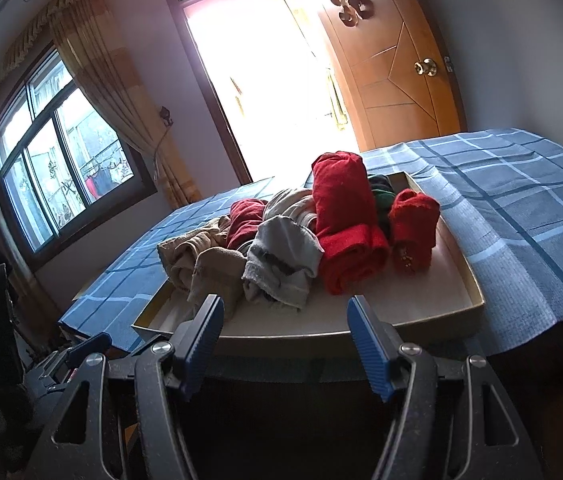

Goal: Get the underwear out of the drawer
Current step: 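Lower both open tools back into the drawer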

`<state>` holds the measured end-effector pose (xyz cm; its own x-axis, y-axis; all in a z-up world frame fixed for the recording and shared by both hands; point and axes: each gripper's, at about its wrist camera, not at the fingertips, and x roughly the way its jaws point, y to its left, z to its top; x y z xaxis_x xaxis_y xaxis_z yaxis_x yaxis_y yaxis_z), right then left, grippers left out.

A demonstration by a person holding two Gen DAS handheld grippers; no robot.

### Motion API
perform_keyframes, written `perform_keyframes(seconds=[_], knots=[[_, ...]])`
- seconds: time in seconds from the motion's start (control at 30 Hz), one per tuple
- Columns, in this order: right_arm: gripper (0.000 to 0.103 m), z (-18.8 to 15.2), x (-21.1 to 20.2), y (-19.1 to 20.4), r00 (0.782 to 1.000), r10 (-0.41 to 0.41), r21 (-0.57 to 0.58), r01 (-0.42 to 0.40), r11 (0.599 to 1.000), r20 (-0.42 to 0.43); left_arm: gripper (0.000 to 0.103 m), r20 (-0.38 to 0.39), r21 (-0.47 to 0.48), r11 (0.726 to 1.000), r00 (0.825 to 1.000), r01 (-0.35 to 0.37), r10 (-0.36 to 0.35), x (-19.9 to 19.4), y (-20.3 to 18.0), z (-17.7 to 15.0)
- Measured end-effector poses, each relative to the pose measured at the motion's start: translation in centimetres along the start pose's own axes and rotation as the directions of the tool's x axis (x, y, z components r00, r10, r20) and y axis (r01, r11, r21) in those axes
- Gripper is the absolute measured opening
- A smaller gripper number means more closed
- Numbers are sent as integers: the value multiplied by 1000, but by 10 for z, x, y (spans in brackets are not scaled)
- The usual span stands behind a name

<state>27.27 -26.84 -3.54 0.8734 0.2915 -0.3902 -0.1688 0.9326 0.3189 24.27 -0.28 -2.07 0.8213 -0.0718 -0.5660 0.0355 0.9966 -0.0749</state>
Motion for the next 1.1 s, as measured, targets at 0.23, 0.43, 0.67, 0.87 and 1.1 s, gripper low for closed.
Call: perform_keyframes(seconds=[0.23, 0.43, 0.67, 0.87, 1.1], knots=[[67, -7, -14, 1, 1000, -9, -22, 9, 1000, 1, 101, -15, 12, 1000, 1000, -7, 7, -7, -1, -7], [67, -12, -23, -3, 1000, -12, -18, 12, 1000, -5, 101, -23, 29, 1000, 1000, -7, 7, -13, -5, -15], [67, -18, -30, -5, 1000, -7, -11, 7, 1000, -13, 101, -47, 38, 999, 999, -2, 4, -16, -9, -23], [67, -24, -37, -5, 1000, -9, -18, 8, 1000, -23, 101, -65, 47, 999, 998, 5, -2, -20, -11, -29], [67, -33, -44, -10, 999, -22, -20, 21, 1000, -34, 101, -85, 62, 998, 996, 15, -10, -23, -16, -39]])
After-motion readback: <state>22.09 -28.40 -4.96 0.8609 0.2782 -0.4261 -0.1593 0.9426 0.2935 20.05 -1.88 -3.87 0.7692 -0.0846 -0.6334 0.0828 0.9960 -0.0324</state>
